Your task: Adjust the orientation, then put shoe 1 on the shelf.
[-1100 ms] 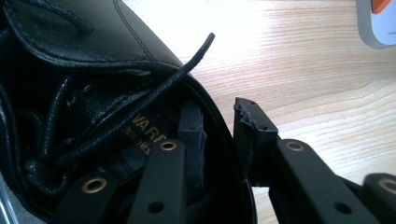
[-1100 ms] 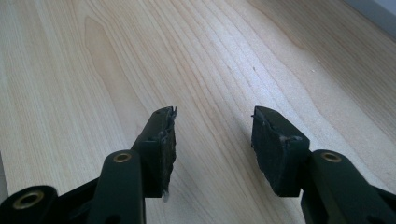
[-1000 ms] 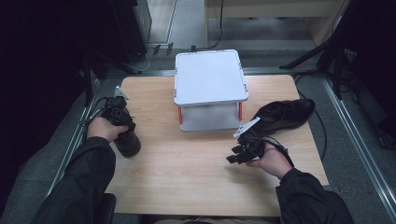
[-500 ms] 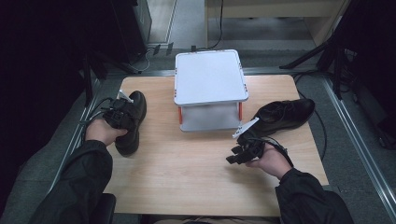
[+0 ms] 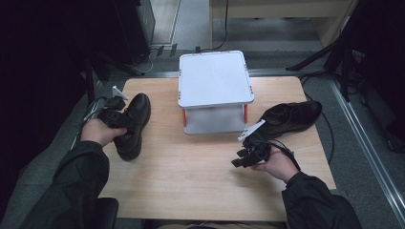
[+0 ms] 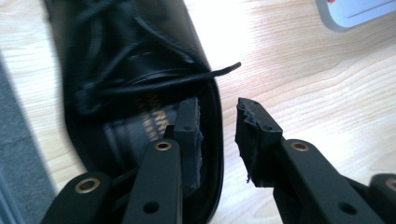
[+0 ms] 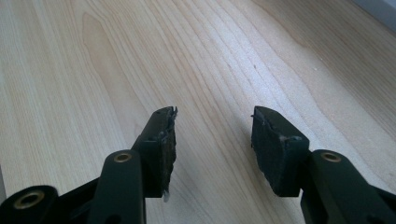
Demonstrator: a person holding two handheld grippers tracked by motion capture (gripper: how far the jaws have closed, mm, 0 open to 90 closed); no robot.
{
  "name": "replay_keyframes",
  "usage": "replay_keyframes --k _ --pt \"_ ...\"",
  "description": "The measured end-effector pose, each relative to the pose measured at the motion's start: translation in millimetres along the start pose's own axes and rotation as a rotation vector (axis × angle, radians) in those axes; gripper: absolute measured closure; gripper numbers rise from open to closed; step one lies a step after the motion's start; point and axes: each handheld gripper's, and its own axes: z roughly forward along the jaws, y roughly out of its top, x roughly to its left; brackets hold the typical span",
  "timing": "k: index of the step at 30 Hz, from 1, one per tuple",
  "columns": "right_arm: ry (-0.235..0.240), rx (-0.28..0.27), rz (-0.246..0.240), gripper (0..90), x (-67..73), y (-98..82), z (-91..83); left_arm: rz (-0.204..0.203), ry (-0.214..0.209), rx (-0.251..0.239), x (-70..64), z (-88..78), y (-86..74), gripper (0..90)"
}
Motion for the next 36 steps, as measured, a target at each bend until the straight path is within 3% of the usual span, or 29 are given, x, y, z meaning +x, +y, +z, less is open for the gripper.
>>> replay_keyframes --k 6,10,15,20,21,36 --pt "0.004 0.004 -0.004 50.6 1.3 1.3 1.0 -0.057 0.028 -0.014 18.0 -21.9 -6.8 65.4" --pt "0.003 0.004 -0.007 50.6 1.4 2.2 1.5 -0.09 0.04 -0.008 29.3 -22.2 -11.9 62.0" --pt "0.008 0.007 -0.011 50.6 1.8 4.6 2.7 -0.135 0.034 -0.01 40.6 -13.1 -17.6 61.2" --pt "0.008 0.012 -0.013 50.6 1.3 5.9 3.7 -0.139 0.036 0.02 44.3 4.2 -23.0 60.2" --pt "0.009 0.011 -0.012 50.6 1.4 6.2 3.7 -0.143 0.046 -0.001 45.3 6.4 -24.4 60.0" --pt "0.012 0.013 -0.016 50.6 1.9 6.9 4.3 -0.203 0.084 0.05 54.8 38.2 -7.3 64.1"
